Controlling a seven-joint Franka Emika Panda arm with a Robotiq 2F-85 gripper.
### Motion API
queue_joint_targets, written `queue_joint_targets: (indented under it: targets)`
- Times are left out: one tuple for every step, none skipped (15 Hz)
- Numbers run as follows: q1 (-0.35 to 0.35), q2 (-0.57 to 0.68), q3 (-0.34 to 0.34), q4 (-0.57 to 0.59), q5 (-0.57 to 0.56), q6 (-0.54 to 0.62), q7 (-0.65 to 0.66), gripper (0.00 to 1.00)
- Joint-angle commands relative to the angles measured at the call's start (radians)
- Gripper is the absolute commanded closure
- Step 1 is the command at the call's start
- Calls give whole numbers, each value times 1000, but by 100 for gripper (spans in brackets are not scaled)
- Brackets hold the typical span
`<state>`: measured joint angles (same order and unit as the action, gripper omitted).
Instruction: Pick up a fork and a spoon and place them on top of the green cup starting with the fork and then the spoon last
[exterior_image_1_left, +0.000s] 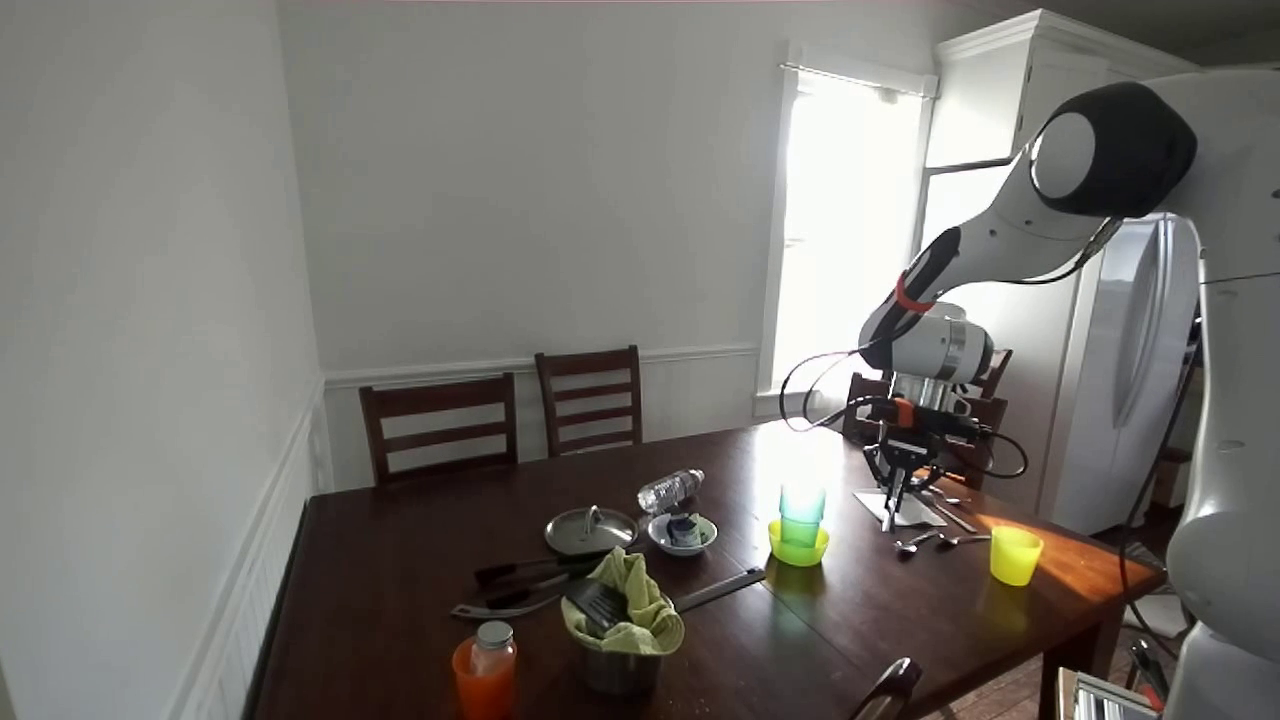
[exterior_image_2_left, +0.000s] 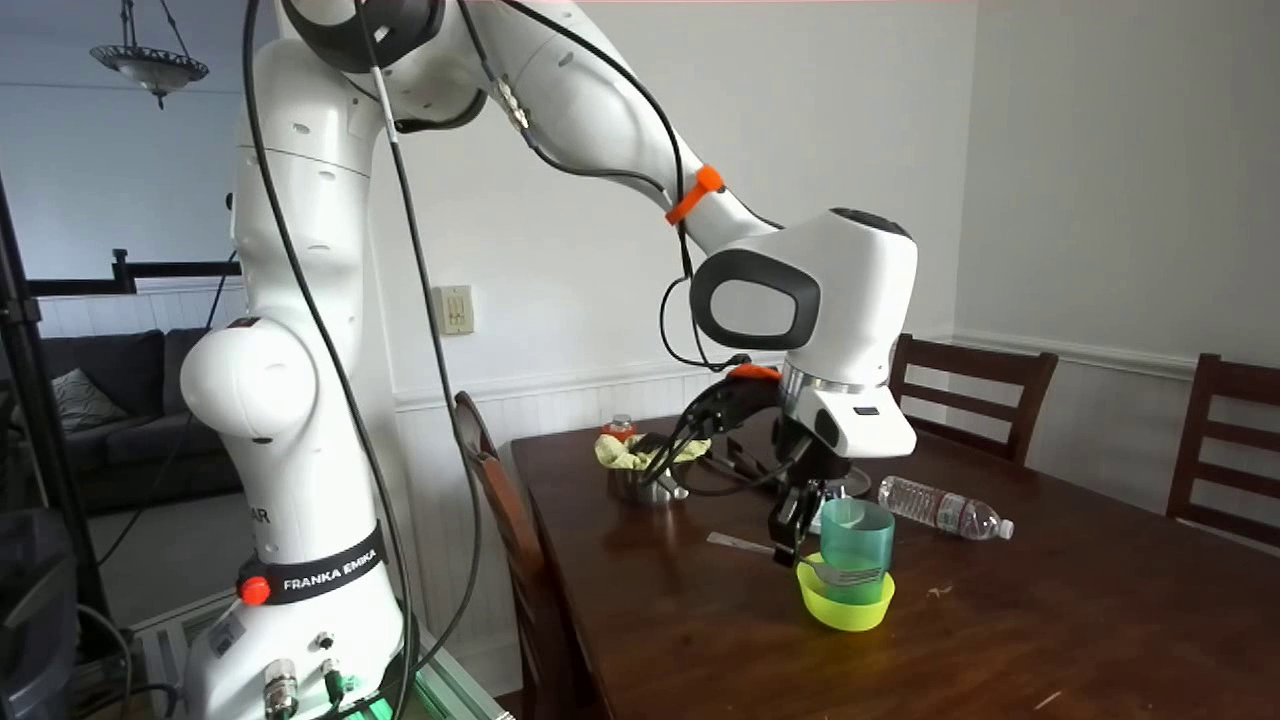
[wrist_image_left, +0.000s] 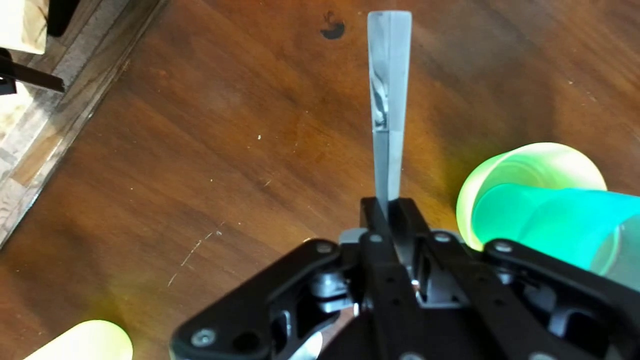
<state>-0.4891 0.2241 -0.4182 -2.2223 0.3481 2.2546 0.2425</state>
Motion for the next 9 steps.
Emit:
queue_joint_targets:
  targets:
    - [7, 2, -7, 1, 1, -2, -1, 89]
    - [7, 2, -7, 1, 1, -2, -1, 89]
    - [6, 2, -1, 13, 15, -11, -7, 97]
    - [5, 2, 3, 35, 26, -24, -13, 97]
    - [8, -1, 5, 48, 29, -10, -10, 97]
    - [9, 0, 7, 76, 30, -16, -9, 97]
    - [10, 8, 10, 103, 35, -18, -10, 97]
    - [11, 19, 12, 131, 35, -16, -6, 97]
    - [11, 29, 14, 157, 38, -17, -3, 97]
